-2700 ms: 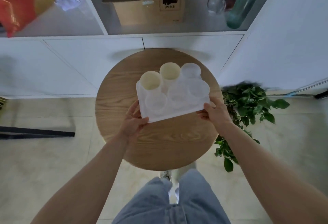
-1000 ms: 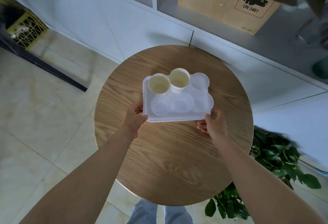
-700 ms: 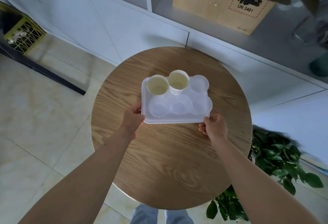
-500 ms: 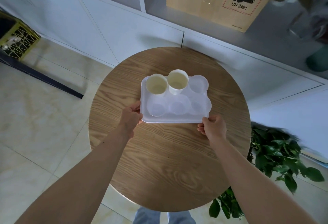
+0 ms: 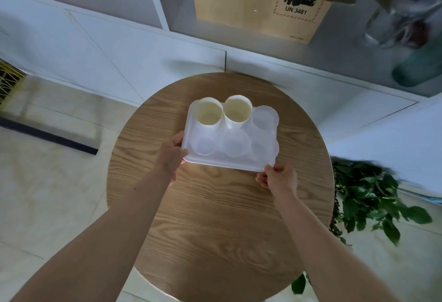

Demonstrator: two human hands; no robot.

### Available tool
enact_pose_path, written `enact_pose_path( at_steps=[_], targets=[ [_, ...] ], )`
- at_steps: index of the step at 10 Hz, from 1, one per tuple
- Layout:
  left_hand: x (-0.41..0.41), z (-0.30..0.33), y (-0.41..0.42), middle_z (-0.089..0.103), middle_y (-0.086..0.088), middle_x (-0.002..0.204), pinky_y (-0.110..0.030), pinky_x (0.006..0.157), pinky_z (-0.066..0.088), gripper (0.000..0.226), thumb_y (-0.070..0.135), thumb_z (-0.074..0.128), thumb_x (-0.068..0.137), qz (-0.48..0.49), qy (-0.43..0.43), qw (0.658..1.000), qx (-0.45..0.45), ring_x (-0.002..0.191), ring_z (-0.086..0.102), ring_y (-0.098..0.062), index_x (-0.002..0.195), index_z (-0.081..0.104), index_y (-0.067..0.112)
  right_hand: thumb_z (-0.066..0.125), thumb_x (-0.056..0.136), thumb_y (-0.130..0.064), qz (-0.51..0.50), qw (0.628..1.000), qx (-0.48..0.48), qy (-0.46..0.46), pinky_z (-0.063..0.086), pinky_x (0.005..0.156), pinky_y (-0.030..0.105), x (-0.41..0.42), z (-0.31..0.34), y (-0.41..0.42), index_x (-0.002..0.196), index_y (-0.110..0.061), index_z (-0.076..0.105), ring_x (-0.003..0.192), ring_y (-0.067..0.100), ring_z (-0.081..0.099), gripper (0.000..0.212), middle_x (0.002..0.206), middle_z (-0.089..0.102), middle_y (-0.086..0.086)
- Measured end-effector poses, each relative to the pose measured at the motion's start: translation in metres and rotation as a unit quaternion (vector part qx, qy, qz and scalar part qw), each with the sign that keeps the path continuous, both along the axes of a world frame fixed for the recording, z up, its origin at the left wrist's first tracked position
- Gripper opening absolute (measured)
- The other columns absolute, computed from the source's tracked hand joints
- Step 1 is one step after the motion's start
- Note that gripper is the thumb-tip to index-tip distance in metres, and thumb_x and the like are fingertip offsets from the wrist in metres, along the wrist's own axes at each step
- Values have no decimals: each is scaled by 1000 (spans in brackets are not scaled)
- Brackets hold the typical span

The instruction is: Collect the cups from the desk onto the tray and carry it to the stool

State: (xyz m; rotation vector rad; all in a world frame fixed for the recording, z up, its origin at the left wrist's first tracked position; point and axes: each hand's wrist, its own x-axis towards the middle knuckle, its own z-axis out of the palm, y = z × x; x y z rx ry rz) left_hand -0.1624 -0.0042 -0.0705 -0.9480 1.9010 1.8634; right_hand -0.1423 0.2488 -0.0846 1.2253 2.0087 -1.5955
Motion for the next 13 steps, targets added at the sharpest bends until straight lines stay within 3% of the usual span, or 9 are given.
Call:
enact_pose_path(
  at_steps=[1,2,4,5,7,8,9,11,13],
  targets=[
    [-11,1,-1,73,4,89,-43,92,50,66,-19,42,75,-5,-1,1000,-1,94,62,-24,78,78,36,58,95,-8,-8,1000,-4,-1,51,43,17,-1,-3,-3,104,0,59,47,10,69,12,73,75,14],
    [-19,0,-2,73,0,95,-49,99,47,62,-20,42,76,-25,4,1000,2,98,62,-26,84,77,31,57,94,-8,-14,1000,-16,-1,52,44,19,-4,-8,-6,105,3,61,48,12,70,16,72,74,15],
    [-30,-1,-3,72,3,97,-44,97,47,68,-20,42,77,-41,-2,999,3,102,60,-25,83,76,38,57,93,-8,-31,999,-24,3,53,52,28,-7,-11,-9,97,-6,55,51,17,71,5,67,74,12],
    [-34,-3,-4,70,2,107,-40,93,46,67,-20,42,77,-50,-14,999,5,110,59,-27,108,72,31,57,92,-9,-34,999,-31,4,52,53,28,-8,-13,-9,98,-5,57,51,17,71,7,67,74,11],
    [-35,0,-4,68,-1,114,-43,95,48,71,-20,43,76,-59,-16,998,4,113,58,-29,123,63,28,57,93,-9,-37,999,-37,2,58,58,31,-9,-10,-9,101,-6,57,53,17,70,8,71,74,13],
    [-34,3,-4,67,-2,113,-31,78,49,71,-22,42,76,-59,-13,998,16,107,58,-26,127,61,24,57,94,-9,-33,999,-35,0,58,59,30,-8,-11,-8,104,-5,58,53,16,70,11,74,75,14],
    [-31,4,-5,67,-6,114,-27,71,46,69,-23,43,76,-69,-8,997,26,105,58,-26,124,63,22,56,94,-10,-29,999,-36,0,57,57,29,-7,-10,-8,105,-4,58,52,14,70,13,74,74,14],
    [-29,7,-1,65,-7,111,-30,79,47,65,-25,42,75,-69,5,997,41,107,56,-26,109,66,26,56,95,-10,-43,998,-47,3,56,55,27,-6,-10,-10,106,-3,58,52,14,70,13,74,74,14],
    [-23,1,-7,67,-6,115,-48,102,44,64,-23,45,74,-50,-4,998,34,115,57,-30,104,69,28,57,97,-17,-41,996,-74,6,56,52,25,-1,-3,-9,100,-10,58,54,15,70,8,75,73,12]
  ],
)
